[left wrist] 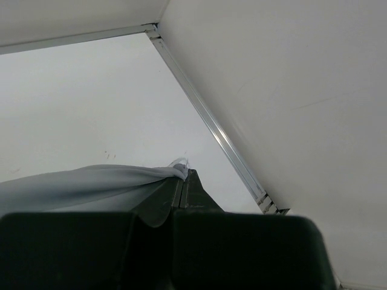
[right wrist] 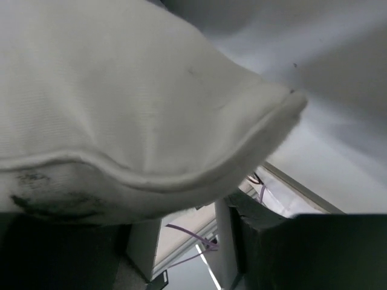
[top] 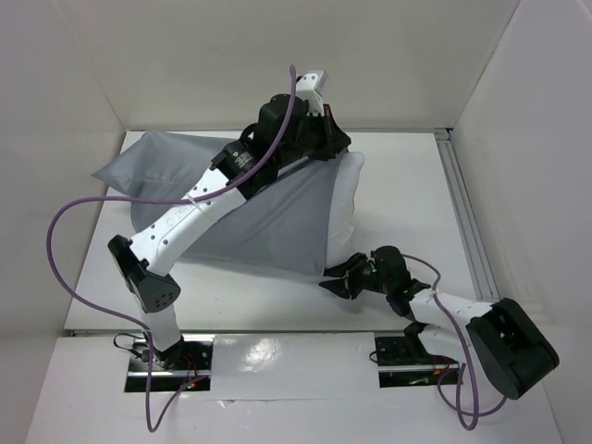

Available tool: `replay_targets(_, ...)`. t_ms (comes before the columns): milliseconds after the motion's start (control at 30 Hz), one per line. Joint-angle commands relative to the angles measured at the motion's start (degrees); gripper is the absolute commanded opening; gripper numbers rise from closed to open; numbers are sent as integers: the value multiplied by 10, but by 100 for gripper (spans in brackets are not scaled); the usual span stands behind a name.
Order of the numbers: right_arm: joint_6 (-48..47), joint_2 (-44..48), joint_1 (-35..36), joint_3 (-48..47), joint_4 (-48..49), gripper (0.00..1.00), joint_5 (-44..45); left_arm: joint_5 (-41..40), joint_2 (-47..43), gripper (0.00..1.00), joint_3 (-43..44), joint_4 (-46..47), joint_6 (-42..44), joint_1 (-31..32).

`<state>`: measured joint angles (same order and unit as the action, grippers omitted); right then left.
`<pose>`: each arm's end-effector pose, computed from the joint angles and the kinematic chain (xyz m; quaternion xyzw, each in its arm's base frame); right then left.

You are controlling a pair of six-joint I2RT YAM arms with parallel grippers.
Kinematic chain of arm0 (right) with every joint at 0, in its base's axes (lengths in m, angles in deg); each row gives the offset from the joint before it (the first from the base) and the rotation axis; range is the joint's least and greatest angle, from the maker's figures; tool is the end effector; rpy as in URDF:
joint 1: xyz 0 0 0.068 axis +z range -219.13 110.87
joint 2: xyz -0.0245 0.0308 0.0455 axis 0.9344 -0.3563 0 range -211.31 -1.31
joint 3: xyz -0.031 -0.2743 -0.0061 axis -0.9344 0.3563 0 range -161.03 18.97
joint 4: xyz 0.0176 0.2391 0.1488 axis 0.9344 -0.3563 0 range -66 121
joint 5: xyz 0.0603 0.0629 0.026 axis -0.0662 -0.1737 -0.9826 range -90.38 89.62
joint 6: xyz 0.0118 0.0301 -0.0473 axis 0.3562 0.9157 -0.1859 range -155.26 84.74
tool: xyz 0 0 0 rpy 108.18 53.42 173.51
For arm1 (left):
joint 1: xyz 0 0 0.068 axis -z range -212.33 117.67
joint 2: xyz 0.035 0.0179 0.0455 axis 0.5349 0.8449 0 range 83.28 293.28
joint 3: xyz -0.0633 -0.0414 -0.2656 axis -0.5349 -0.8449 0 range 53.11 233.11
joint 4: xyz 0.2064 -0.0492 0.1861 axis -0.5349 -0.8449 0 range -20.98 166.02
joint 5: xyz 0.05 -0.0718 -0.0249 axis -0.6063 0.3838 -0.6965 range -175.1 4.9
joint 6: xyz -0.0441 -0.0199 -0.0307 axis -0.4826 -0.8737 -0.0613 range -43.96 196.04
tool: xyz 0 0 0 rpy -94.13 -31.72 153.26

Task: Put the pillow into the pillowcase

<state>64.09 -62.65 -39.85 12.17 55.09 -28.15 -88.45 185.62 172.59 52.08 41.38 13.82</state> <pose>0.1568 0.1095 0.1098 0.3861 0.7584 0.5247 0.0212 0.2984 -0.3074 0.4973 0.0556 0.7457 -0.4135 0.5195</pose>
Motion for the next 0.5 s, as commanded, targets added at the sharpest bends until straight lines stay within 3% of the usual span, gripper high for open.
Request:
replay_targets(0, -7, -17, 6, -22, 67, 49, 27, -2, -51, 0, 1, 78, 4, 1)
replay_targets(100, -13, -50, -10, -22, 100, 54, 27, -2, -57, 0, -12, 78, 4, 1)
replay_targets(200, -18, -89, -25, -28, 130, 53, 27, -8, -63, 0, -12, 78, 4, 1)
replay_targets(233, -25, -96, -25, -35, 135, 45, 27, -8, -63, 0, -17, 78, 4, 1)
replay_targets(267, -35, -102, -31, -43, 135, 16, 27, -8, -69, 0, -17, 78, 9, 1)
replay_targets(300, -41, -102, -36, -49, 135, 3, 21, -13, -69, 0, -17, 78, 9, 1)
replay_targets(367, -65, -69, -48, -65, 85, 0, 27, -19, -75, 0, -17, 78, 16, 1)
replay_targets(467, -140, 16, -96, -114, -80, 0, 54, -24, -66, 0, 55, 25, 40, -4)
